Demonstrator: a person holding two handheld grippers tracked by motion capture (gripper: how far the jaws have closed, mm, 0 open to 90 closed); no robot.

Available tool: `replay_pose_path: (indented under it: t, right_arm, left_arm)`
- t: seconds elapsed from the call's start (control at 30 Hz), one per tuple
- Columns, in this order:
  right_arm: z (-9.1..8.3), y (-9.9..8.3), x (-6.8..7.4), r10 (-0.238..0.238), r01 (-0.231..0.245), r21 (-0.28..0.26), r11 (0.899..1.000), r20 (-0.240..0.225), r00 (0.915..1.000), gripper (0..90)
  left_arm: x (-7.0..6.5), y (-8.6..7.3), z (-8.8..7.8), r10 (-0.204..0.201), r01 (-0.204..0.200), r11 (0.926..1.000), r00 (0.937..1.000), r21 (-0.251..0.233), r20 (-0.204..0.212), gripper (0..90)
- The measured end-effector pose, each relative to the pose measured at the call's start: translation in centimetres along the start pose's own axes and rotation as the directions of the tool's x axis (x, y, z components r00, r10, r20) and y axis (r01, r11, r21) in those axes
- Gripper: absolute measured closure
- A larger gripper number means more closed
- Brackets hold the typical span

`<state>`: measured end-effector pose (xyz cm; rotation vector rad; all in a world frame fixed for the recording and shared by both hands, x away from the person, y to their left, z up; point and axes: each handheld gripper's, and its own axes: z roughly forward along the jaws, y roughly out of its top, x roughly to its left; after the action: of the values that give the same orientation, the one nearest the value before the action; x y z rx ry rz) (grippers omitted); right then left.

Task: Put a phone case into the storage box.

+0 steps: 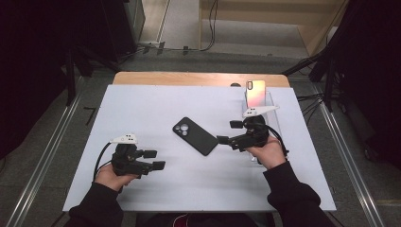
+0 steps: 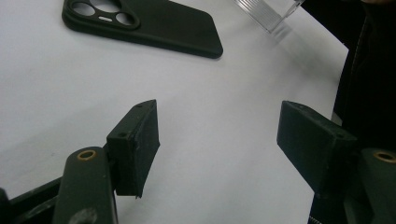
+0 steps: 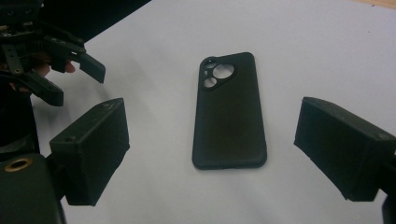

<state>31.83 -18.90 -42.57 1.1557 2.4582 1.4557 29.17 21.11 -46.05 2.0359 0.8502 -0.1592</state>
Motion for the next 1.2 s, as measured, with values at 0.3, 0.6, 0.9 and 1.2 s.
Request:
replay_pose_path:
  t: [0.3, 0.6, 0.9, 1.2]
  right_arm:
    - [1.8, 1.2, 0.5, -0.016, 0.016, -0.014, 1.0, -0.003, 0.9999, 8.4]
    - [3.9, 1.9, 0.5, -0.027, 0.027, 0.0, 1.0, 0.02, 0.9994, 8.4]
    - [5.6, 2.5, 0.2, -0.027, 0.028, -0.016, 0.999, 0.054, 0.9982, 8.4]
    - [6.9, 3.0, 0.3, -0.03, 0.031, -0.02, 0.999, 0.051, 0.9982, 8.4]
  left_arm:
    - [0.2, -0.2, -0.1, -0.003, 0.003, 1.0, 1.0, -0.004, 0.0, 30.0]
    - [0.3, -0.2, -0.1, -0.003, 0.003, 1.0, 1.0, -0.002, 0.004, 30.0]
    - [0.1, -0.3, -0.3, -0.006, 0.006, 1.0, 1.0, -0.008, -0.005, 30.0]
    - [0.1, -0.2, -0.2, -0.003, 0.003, 1.0, 1.0, -0.005, -0.001, 30.0]
